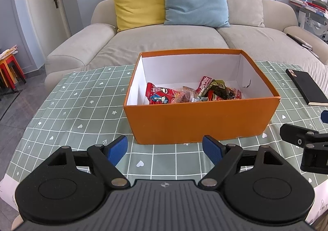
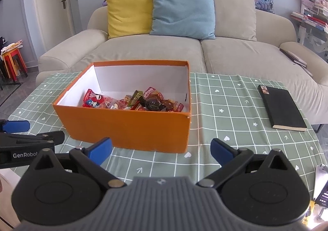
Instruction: Organize snacks
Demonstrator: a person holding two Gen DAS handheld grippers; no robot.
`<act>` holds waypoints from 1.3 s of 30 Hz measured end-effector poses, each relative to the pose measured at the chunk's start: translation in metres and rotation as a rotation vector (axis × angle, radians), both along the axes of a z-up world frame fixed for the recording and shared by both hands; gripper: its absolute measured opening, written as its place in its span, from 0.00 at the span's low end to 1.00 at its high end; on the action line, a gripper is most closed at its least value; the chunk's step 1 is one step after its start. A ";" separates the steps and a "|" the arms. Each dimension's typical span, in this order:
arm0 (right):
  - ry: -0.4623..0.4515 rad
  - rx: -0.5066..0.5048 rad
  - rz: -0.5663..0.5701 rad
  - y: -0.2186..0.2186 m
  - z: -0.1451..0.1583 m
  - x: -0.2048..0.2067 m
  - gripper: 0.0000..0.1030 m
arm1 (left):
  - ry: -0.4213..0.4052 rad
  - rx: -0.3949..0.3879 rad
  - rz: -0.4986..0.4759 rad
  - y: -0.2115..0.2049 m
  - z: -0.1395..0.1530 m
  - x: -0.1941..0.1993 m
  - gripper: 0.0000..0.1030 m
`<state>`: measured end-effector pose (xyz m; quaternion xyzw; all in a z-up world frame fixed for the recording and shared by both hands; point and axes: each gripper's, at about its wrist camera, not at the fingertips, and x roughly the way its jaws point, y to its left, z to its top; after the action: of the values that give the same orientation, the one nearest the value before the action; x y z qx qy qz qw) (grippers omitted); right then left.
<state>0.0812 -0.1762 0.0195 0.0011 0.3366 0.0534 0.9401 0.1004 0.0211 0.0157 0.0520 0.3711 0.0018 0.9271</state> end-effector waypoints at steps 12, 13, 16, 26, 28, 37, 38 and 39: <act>-0.004 -0.001 0.004 0.000 0.002 -0.001 0.96 | 0.005 0.008 -0.011 -0.001 0.002 0.001 0.94; -0.004 -0.001 0.005 0.000 0.002 -0.001 0.96 | 0.007 0.009 -0.012 -0.002 0.002 0.001 0.94; -0.005 -0.002 0.008 0.000 0.003 -0.001 0.96 | 0.015 0.011 -0.012 -0.001 0.001 0.002 0.94; 0.010 -0.014 -0.001 0.002 0.002 0.001 0.96 | 0.027 0.000 -0.012 0.001 0.000 0.002 0.94; 0.012 -0.013 -0.002 0.002 0.002 0.001 0.96 | 0.031 -0.007 -0.011 0.001 -0.001 0.002 0.94; 0.015 -0.013 -0.003 0.002 0.000 0.000 0.96 | 0.024 -0.007 -0.017 -0.001 -0.002 0.000 0.94; 0.017 -0.012 -0.003 0.002 0.000 0.000 0.96 | 0.024 -0.007 -0.015 -0.001 -0.002 0.000 0.94; 0.019 -0.012 -0.004 0.001 0.000 0.000 0.96 | 0.024 -0.007 -0.017 -0.001 -0.002 0.000 0.94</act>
<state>0.0809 -0.1748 0.0193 -0.0032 0.3458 0.0494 0.9370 0.1005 0.0199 0.0136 0.0518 0.3817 -0.0082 0.9228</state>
